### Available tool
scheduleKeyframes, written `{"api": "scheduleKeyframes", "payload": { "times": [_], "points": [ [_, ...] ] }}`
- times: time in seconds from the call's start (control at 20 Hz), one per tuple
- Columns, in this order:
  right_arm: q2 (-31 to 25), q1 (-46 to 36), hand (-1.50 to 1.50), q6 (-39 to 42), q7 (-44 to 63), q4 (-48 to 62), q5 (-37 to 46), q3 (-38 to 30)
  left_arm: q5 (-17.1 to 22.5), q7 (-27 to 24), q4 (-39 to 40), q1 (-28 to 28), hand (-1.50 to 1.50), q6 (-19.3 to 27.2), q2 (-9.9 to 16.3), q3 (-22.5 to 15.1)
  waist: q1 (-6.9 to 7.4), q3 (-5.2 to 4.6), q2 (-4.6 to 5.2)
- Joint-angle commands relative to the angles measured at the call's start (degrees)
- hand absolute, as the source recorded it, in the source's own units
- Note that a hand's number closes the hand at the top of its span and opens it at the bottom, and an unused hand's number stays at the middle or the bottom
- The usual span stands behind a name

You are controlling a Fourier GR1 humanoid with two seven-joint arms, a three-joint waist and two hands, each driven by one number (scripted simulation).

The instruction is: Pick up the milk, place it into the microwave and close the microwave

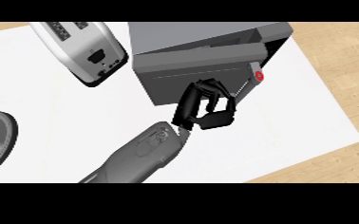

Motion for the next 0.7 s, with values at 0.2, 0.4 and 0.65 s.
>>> {"api": "scheduleKeyframes", "payload": {
  "times": [0.2, 0.4, 0.65],
  "points": [
    [-3.04, -2.74, -1.5, 0.69, 2.69, -0.26, -2.82, -1.09, 6.44, -2.47, 6.18, -7.49, 1.5, -0.84, 0.02, 4.35, -1.53, 0.09, 0.93],
    [-4.03, -3.64, -1.5, 0.67, 3.74, 1.19, -4.18, -1.94, 8.74, -5.99, 6.44, -7.82, 1.5, -1.1, 0.01, 5.45, -1.56, 0.1, 1.38],
    [-5.38, -5.23, -1.5, 0.82, 4.91, 1.84, -5.88, -2.57, 11.34, -7.39, 7.16, -8.96, 1.5, -1.45, 0.01, 5.18, -2.14, 0.17, 1.46]
  ]
}}
